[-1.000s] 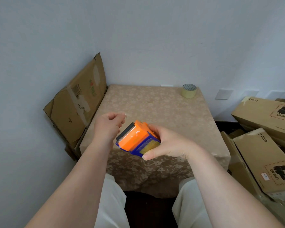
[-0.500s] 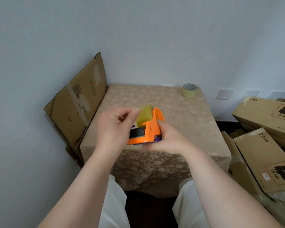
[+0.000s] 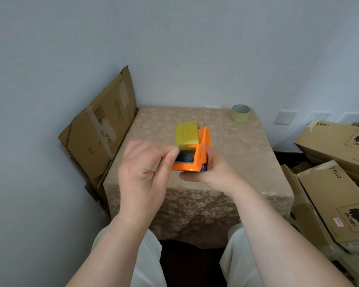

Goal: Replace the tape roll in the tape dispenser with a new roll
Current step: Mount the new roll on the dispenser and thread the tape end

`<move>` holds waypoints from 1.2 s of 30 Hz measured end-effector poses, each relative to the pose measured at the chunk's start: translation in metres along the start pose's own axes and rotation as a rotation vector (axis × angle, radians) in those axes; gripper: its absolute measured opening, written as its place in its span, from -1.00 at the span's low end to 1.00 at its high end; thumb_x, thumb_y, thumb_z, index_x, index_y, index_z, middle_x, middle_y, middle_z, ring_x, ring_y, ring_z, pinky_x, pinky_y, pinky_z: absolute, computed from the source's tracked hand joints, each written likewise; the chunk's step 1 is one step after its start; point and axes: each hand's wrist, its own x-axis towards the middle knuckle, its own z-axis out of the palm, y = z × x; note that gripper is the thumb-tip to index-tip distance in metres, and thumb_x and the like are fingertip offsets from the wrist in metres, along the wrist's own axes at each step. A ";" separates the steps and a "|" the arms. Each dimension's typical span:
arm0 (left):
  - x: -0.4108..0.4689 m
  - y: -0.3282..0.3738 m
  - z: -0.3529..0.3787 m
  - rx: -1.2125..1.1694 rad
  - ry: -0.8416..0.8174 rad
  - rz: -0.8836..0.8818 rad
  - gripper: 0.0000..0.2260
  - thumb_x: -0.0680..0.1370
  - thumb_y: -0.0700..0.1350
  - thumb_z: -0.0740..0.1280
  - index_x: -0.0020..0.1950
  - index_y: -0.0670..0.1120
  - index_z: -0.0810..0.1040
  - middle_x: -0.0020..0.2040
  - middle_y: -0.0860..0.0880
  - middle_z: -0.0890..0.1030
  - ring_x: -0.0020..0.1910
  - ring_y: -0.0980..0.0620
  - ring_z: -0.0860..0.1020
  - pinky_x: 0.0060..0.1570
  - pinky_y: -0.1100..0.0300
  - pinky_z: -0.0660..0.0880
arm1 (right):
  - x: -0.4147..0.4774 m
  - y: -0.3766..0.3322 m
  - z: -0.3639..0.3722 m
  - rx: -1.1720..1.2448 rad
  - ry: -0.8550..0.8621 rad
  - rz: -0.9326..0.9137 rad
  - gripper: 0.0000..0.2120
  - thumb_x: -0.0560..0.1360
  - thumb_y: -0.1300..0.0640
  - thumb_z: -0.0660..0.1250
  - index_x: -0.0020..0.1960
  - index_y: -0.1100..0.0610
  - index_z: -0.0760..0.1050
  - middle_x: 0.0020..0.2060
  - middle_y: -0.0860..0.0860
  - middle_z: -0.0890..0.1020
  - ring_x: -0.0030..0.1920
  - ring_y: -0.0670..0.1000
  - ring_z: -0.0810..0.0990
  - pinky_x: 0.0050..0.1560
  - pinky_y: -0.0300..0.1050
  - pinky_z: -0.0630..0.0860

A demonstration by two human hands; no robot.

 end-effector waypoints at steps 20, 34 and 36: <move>0.017 -0.004 0.004 0.152 0.008 0.182 -0.80 0.56 -0.17 0.30 -0.14 -0.20 0.68 -0.15 -0.02 0.64 -0.13 -0.03 0.49 0.02 0.27 0.34 | -0.002 -0.008 -0.008 0.015 -0.167 0.019 -0.65 0.27 0.19 0.56 -0.05 -0.12 0.57 -0.15 -0.11 0.71 -0.07 -0.07 0.68 0.08 -0.10 0.56; 0.016 -0.003 0.003 -0.024 0.042 -0.187 -0.81 0.57 -0.14 0.27 -0.22 -0.09 0.59 -0.31 0.04 0.57 -0.23 0.11 0.50 -0.15 0.35 0.39 | -0.001 -0.001 -0.007 0.085 -0.129 0.034 -0.63 0.26 0.26 0.57 -0.01 -0.02 0.60 -0.15 -0.06 0.72 -0.09 -0.05 0.68 0.04 -0.10 0.58; 0.021 0.000 0.002 -0.182 0.029 -0.363 -0.82 0.57 -0.11 0.29 -0.22 0.01 0.60 -0.26 0.13 0.62 -0.21 0.19 0.56 -0.17 0.37 0.45 | -0.001 -0.003 -0.008 0.072 -0.119 0.023 -0.61 0.25 0.27 0.57 -0.01 -0.04 0.59 -0.14 -0.07 0.72 -0.08 -0.04 0.68 0.06 -0.07 0.59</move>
